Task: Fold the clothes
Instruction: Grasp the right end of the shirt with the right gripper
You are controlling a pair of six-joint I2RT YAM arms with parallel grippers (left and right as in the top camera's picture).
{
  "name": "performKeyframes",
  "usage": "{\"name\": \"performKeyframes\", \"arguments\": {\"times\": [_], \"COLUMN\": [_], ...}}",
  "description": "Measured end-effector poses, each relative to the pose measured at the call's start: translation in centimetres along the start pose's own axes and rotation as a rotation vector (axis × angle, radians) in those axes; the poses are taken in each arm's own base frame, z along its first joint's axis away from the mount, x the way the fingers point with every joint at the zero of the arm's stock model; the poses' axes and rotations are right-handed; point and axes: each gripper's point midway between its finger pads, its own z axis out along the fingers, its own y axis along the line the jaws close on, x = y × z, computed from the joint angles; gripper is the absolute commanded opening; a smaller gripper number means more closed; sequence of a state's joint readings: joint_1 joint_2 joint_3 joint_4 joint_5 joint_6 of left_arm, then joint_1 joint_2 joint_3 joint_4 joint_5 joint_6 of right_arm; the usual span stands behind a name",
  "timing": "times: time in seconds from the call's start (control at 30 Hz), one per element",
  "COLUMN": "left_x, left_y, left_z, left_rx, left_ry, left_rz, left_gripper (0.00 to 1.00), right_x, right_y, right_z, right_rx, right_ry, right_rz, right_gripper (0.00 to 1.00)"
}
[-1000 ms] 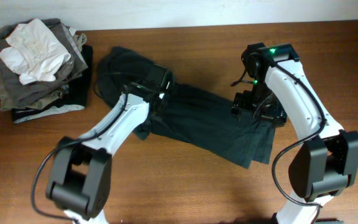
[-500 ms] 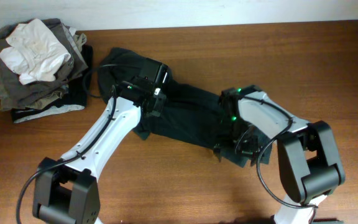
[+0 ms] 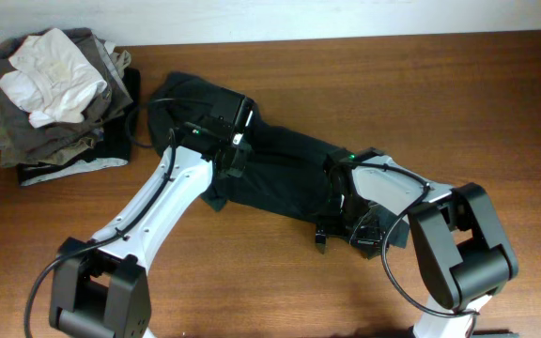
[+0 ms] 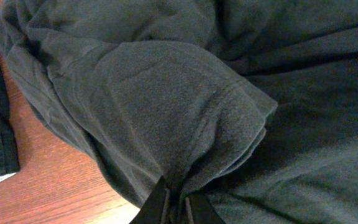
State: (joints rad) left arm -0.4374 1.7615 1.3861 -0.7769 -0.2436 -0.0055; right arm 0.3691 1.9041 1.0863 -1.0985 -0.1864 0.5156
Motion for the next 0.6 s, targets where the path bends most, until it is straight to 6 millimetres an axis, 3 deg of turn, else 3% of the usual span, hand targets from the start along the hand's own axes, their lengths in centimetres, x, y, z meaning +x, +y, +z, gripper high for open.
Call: {"name": "performKeyframes", "arguments": {"times": [0.13, 0.27, 0.37, 0.5, 0.6], "left_x": [0.0, 0.0, 0.0, 0.0, 0.2], "left_y": [0.0, 0.0, 0.0, 0.0, 0.0], "left_z": [0.0, 0.0, 0.0, 0.0, 0.0], "left_rx": [0.000, 0.000, 0.000, 0.000, 0.000], "left_ry": [0.001, 0.001, 0.001, 0.002, 0.010], "left_rz": [0.000, 0.000, 0.000, 0.000, 0.002], "left_gripper": [0.08, 0.08, 0.08, 0.08, 0.08], "right_x": [-0.4, -0.6, -0.5, -0.7, -1.1], "right_y": [-1.3, -1.9, -1.9, -2.5, -4.4], "right_z": [-1.7, -6.6, -8.7, -6.9, -4.0], "right_rx": [0.052, 0.024, -0.011, -0.009, -0.010], "right_ry": [-0.093, -0.310, -0.402, -0.409, -0.387], "right_rz": [0.035, 0.052, 0.056, 0.092, 0.189], "right_gripper": [1.00, 1.00, 1.00, 0.98, 0.81]}}
